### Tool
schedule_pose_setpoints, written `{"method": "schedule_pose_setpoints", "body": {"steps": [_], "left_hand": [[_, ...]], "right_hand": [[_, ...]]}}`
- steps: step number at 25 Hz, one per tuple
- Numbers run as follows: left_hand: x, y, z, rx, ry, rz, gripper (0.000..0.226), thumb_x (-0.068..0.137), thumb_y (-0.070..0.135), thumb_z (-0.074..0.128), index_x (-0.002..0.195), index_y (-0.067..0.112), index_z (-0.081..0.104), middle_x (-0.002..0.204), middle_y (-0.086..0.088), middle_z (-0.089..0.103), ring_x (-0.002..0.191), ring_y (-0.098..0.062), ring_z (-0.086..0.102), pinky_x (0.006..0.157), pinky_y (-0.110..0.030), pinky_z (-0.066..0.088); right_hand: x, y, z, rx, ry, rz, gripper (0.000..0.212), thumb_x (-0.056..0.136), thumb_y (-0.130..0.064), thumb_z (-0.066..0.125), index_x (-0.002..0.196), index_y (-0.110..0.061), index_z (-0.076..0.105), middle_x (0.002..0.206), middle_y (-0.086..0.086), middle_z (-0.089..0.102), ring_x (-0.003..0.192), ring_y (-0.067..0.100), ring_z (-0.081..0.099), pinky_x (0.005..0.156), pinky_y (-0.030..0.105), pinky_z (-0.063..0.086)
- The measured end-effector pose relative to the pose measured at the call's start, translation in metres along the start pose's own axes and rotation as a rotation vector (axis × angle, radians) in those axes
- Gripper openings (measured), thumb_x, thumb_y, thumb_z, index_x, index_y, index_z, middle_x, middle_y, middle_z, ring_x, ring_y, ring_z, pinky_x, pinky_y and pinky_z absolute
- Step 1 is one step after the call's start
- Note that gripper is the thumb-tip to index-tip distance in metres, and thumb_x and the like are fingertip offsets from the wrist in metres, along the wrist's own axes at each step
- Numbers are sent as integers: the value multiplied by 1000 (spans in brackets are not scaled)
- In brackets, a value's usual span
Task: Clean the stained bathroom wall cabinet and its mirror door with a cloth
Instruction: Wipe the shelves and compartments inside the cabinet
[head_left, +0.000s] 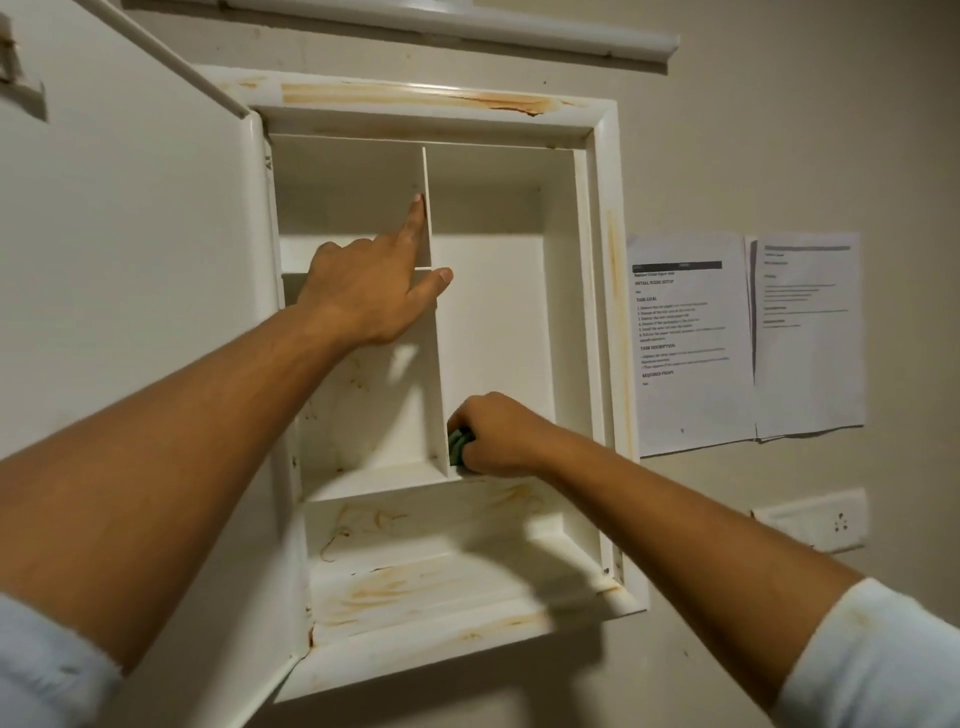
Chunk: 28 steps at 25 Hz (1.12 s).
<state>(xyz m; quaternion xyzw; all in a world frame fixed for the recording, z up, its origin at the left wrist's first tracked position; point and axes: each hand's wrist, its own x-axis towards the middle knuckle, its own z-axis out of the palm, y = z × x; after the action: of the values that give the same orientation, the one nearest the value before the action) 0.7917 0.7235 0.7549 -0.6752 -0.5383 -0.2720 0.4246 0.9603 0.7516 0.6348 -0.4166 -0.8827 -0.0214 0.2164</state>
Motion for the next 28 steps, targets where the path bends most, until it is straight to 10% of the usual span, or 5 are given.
{"method": "schedule_pose_setpoints", "body": {"steps": [5, 11, 15, 28], "left_hand": [[-2, 2, -4, -1, -25, 2, 80, 102, 66, 26, 163, 26, -8, 147, -15, 54, 123, -39, 59, 98, -59, 47], [-2, 0, -5, -7, -27, -4, 82, 100, 69, 25, 163, 26, -8, 152, -14, 51, 124, -40, 59, 98, -62, 49], [-1, 0, -3, -20, -26, 7, 82, 100, 70, 25, 162, 28, -10, 156, -10, 47, 127, -40, 58, 99, -63, 49], [1, 0, 1, -1, -24, 14, 81, 102, 66, 25, 162, 26, -11, 151, -8, 53, 125, -37, 59, 99, -60, 46]], "right_hand": [[-7, 32, -33, -377, -67, 177, 17, 93, -20, 58, 99, -12, 71, 89, 4, 69, 78, 20, 64, 64, 32, 52], [-4, 12, -7, 70, 10, 34, 10, 81, -15, 66, 86, -18, 74, 80, 2, 72, 78, 21, 67, 67, 33, 54], [-4, 33, -27, -236, -31, 76, 21, 92, -23, 61, 111, -20, 68, 94, -3, 66, 86, 18, 63, 76, 35, 54], [4, 16, -10, -594, 104, -31, 5, 92, -11, 58, 89, -12, 62, 72, 2, 54, 62, 21, 54, 58, 32, 44]]}}
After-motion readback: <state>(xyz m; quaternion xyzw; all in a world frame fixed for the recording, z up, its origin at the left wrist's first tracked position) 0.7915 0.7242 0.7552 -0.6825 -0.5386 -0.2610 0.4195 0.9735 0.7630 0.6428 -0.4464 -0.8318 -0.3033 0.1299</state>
